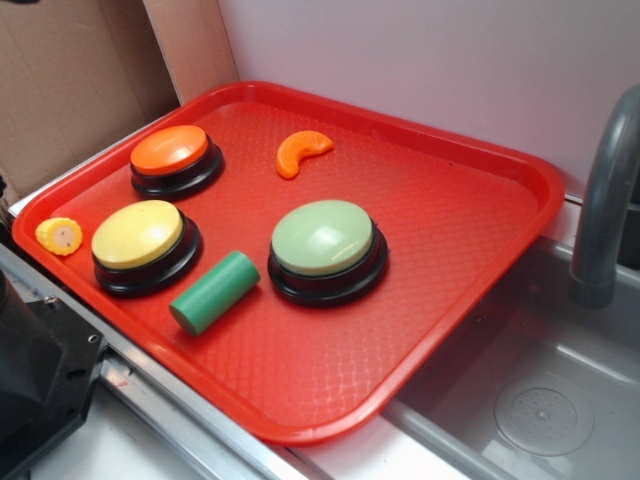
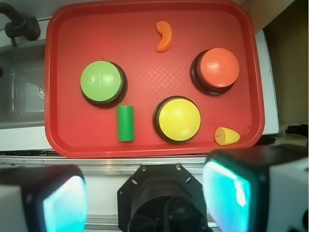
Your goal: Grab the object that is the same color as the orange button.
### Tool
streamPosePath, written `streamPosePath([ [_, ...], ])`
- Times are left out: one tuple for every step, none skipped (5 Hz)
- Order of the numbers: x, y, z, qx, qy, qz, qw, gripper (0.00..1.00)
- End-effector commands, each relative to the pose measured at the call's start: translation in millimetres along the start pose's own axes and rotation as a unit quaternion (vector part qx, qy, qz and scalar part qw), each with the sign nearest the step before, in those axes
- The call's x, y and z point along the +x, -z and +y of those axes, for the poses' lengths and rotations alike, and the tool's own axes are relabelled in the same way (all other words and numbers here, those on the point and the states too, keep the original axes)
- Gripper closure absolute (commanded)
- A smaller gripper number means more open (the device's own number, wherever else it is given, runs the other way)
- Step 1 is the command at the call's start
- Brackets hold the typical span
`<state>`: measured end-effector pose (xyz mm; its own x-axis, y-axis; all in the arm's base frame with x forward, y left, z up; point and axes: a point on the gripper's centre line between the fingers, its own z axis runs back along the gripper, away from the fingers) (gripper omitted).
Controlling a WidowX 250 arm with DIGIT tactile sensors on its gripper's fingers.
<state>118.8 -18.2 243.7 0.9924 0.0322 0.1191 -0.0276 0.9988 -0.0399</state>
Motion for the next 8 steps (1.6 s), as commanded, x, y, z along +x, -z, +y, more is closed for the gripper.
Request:
streamPosePath([
  [0.0, 0.0, 0.0, 0.0, 0.0, 0.0, 1.0, 0.0],
  [24.9, 20.8, -1.1, -0.019, -0.013, -0.004, 1.0, 0.0],
  [46.8, 47.4, 1.6, -0.014, -0.039, -0.003, 0.999, 0.0],
  [67.8, 71.7, 12.9, -0.001, -0.086, -0.017, 0.996, 0.0],
  [102.7, 105.4, 27.0, -0.022, -0.116, -0.024, 0.993, 0.0],
  [127.4, 130.5, 37.1, -0.005, -0.145, -0.038, 0.989, 0.0],
  [148.8, 157.7, 43.7, 0.018, -0.17, -0.058, 0.984, 0.0],
  [158.7, 177.2, 51.6, 0.025, -0.188, -0.073, 0.979, 0.0],
])
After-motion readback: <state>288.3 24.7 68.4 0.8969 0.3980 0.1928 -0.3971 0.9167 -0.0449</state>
